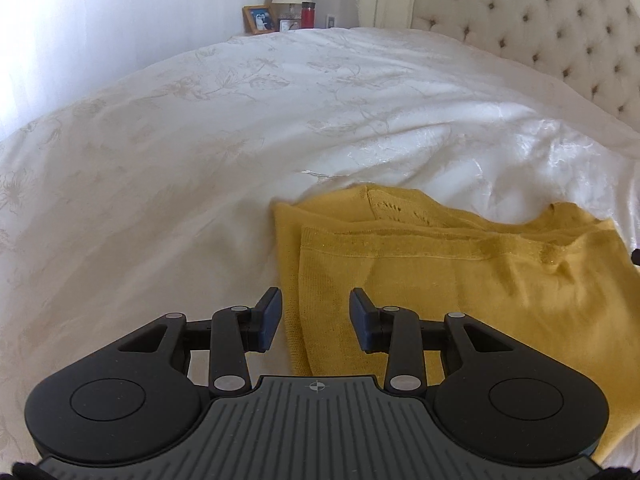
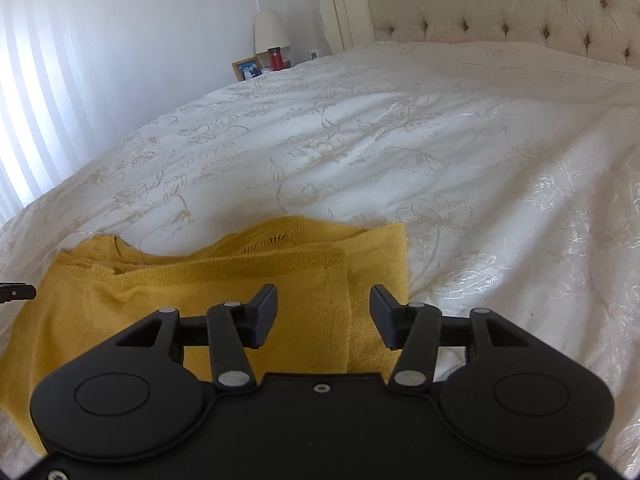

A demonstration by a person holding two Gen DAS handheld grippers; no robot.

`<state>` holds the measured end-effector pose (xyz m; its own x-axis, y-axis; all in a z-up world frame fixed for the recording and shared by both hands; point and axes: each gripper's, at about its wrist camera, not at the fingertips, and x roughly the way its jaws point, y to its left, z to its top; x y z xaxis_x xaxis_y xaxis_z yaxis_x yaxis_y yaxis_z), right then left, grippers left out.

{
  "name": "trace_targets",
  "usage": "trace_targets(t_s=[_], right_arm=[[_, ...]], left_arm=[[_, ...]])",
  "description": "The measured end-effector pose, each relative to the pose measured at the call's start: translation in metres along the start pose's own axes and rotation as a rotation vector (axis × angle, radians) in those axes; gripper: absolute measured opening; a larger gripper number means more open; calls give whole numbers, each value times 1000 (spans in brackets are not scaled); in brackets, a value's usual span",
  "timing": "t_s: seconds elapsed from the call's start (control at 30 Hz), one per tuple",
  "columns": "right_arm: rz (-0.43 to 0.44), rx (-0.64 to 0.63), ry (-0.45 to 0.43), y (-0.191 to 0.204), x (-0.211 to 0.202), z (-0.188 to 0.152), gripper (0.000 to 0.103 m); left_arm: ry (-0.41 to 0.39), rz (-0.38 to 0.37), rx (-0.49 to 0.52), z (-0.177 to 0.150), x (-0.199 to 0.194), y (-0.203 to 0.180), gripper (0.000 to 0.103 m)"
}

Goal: Fold small clothes

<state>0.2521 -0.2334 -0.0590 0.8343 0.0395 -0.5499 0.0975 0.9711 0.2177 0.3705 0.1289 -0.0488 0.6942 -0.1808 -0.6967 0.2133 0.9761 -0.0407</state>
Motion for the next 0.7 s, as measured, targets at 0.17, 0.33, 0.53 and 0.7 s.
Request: trace_targets(t_s=[0.17,0.33,0.53,0.7], right_arm=[[21,14,44,-4,19,1,58],[43,19,46,-2,27,-1,55],[44,-77,-4,15,19,-4,17],[43,-50,19,12,27,-4,25]], left_arm=[[11,-12,10,3,9,-4,36],[15,-1,7,3,16,-4,36],[-68,4,56,3,10,-13,35],[-24,31,74,4,22,-19,36]])
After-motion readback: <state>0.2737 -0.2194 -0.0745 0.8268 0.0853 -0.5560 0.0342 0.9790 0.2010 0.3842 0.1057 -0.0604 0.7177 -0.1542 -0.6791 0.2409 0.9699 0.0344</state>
